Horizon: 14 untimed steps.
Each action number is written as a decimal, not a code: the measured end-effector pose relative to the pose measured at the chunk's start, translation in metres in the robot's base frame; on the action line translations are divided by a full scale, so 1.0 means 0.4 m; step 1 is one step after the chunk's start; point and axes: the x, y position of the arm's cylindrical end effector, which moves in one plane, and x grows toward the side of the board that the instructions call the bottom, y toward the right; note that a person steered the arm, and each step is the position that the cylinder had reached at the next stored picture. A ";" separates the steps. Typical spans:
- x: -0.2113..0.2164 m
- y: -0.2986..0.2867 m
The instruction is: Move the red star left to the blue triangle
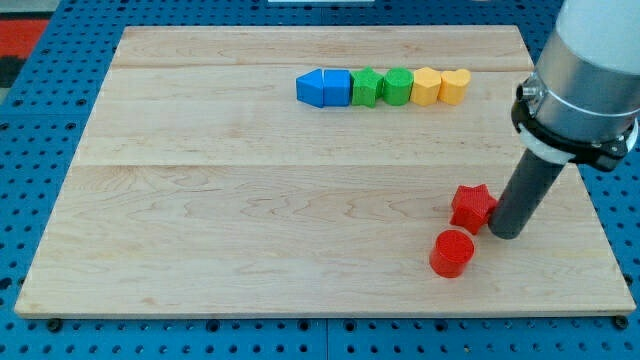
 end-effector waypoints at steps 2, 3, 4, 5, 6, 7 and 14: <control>-0.025 0.002; -0.054 -0.002; -0.072 -0.023; -0.072 -0.050; -0.072 -0.079; -0.078 -0.130; -0.136 -0.626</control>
